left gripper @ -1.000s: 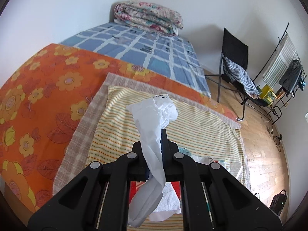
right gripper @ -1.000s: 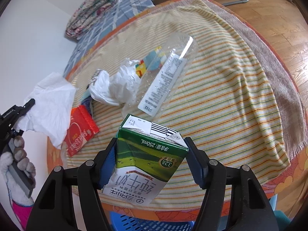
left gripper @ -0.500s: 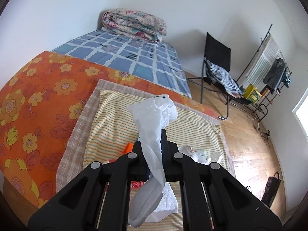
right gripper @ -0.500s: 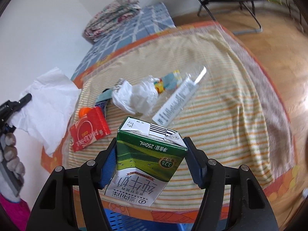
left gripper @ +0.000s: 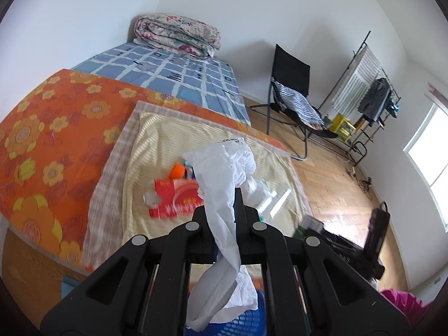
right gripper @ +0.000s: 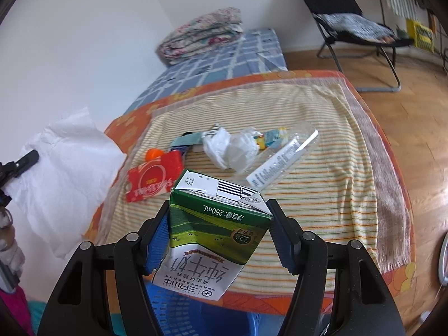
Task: Collect trash
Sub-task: 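Carry the tissue and milk carton with both tools over the blue basket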
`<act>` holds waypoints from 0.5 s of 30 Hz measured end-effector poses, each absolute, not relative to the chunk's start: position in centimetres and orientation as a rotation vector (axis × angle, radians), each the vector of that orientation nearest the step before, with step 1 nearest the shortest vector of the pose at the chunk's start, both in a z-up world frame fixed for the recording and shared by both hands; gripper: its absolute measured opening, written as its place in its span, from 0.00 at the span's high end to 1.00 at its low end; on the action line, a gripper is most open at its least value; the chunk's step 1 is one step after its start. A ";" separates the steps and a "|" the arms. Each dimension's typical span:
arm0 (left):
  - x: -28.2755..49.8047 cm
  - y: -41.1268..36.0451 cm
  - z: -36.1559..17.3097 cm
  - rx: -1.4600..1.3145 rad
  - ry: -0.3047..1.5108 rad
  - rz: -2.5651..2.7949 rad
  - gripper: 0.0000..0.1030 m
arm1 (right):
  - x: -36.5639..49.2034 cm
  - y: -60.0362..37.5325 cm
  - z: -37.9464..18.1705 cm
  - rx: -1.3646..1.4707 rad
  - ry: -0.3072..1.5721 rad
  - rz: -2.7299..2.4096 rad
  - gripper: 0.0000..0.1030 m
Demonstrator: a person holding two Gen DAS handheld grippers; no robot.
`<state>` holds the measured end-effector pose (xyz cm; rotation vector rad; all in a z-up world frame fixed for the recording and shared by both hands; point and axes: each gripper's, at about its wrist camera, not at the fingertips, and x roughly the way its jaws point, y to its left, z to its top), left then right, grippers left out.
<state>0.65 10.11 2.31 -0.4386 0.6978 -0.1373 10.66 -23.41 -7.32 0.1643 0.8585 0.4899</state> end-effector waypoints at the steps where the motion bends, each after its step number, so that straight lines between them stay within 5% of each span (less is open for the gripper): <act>1: -0.3 9.7 2.4 -0.436 0.701 -0.149 0.95 | 10.2 -23.2 -7.1 0.149 0.845 0.496 0.37; 15: -8.4 5.9 0.0 -0.371 0.876 -0.214 0.95 | 5.9 -23.4 -6.0 0.050 0.750 0.541 0.37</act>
